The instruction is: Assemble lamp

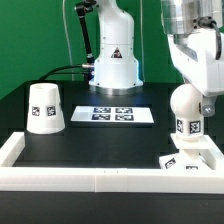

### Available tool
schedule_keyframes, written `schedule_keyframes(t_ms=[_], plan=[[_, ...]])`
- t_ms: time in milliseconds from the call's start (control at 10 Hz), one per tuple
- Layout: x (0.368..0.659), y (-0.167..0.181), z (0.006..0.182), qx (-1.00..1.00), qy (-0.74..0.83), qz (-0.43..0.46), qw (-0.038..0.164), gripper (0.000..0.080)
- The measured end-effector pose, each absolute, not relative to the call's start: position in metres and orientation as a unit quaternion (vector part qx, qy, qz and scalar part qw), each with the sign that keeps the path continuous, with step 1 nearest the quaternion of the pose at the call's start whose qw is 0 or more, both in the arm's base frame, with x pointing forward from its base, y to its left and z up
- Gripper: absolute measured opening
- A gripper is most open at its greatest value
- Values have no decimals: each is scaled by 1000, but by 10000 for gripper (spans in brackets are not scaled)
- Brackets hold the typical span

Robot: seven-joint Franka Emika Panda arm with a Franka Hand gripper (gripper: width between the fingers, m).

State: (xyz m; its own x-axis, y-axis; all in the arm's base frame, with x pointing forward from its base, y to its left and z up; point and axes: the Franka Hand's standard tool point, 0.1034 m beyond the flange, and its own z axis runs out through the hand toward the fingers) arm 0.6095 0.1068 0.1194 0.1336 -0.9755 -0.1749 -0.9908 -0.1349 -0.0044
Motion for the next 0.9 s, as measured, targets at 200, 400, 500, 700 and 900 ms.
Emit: schedule_keyframes(t_ms=[200, 400, 500, 700, 900], plan=[[610, 107, 120, -780, 620, 60, 63, 698], [606, 106, 118, -830, 551, 55, 66, 698], [606, 106, 117, -853, 515, 53, 68, 698], [606, 106, 116, -879, 469, 50, 71, 698], [606, 106, 116, -919, 386, 43, 75, 698]])
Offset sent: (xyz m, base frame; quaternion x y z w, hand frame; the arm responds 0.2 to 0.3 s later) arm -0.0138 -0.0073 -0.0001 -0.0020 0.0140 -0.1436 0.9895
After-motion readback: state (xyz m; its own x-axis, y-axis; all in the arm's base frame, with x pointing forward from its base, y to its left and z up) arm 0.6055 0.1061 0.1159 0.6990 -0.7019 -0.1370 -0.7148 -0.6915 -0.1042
